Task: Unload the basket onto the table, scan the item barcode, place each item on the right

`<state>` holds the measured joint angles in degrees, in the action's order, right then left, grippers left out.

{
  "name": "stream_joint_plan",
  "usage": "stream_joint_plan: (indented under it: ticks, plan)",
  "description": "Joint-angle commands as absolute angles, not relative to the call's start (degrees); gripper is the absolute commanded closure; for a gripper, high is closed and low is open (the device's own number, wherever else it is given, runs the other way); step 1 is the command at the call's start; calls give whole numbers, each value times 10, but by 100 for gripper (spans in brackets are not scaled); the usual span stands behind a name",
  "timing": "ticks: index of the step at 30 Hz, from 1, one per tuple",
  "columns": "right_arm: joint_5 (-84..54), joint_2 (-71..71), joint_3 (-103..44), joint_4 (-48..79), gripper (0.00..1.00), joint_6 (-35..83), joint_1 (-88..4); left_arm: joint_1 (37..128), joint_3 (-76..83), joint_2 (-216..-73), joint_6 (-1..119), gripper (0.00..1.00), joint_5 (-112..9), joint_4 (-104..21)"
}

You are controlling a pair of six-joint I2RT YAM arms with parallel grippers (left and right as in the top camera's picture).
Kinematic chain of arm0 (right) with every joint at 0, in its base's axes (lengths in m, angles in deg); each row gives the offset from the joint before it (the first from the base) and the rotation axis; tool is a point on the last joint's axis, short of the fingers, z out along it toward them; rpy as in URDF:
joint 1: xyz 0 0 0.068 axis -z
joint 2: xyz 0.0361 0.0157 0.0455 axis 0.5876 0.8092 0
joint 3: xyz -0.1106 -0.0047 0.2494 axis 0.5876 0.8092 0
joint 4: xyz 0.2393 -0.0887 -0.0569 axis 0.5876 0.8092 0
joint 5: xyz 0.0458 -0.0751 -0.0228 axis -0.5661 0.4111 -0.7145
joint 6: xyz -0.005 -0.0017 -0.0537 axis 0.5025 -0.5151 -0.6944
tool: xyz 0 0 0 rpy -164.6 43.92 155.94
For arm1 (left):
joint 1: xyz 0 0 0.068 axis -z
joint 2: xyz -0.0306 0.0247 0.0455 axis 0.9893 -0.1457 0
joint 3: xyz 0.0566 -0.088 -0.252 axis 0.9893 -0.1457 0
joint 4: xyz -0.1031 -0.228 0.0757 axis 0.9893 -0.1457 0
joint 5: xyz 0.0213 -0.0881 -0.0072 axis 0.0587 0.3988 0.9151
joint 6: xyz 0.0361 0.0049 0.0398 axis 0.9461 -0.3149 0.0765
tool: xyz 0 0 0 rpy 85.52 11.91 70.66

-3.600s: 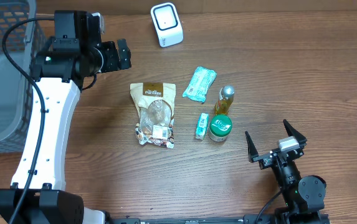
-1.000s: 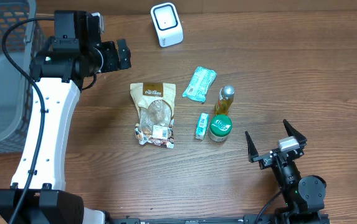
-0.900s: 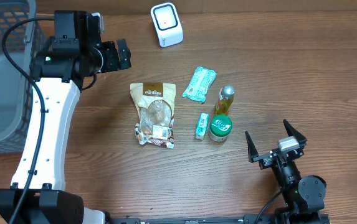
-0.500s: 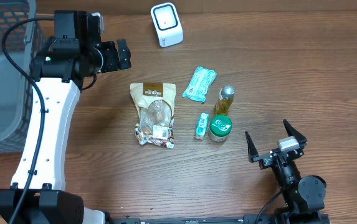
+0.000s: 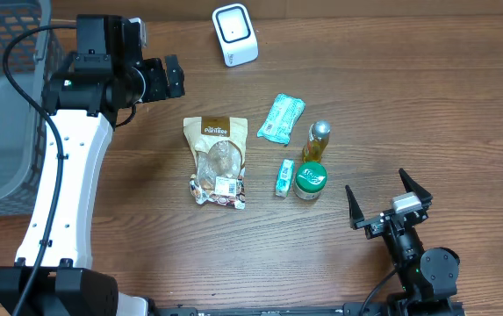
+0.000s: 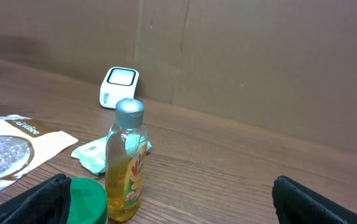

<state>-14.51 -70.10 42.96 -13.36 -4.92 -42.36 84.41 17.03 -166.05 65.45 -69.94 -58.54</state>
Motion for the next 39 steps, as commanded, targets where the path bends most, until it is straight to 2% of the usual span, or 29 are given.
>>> stream_joint_plan:
  ticks: [1, 23, 28, 32, 39]
  plan:
    - [-146, -707, 436, -136, 0, -49, -423, 847, 178, -1661, 668, 0, -707, -585]
    - [-150, -707, 436, -160, 0, -48, -423, 847, 178, -1661, 668, 0, -707, -585]
    - [-231, -707, 431, -169, 0, -29, -423, 847, 178, -1661, 668, 1, -707, -585]
    - [-232, -707, 393, -168, 0, 53, -423, 847, 178, -1661, 668, 0, -707, -585]
    - [-232, -678, 229, -105, 0, 87, -423, 847, 178, -1661, 668, 1, -707, -585]
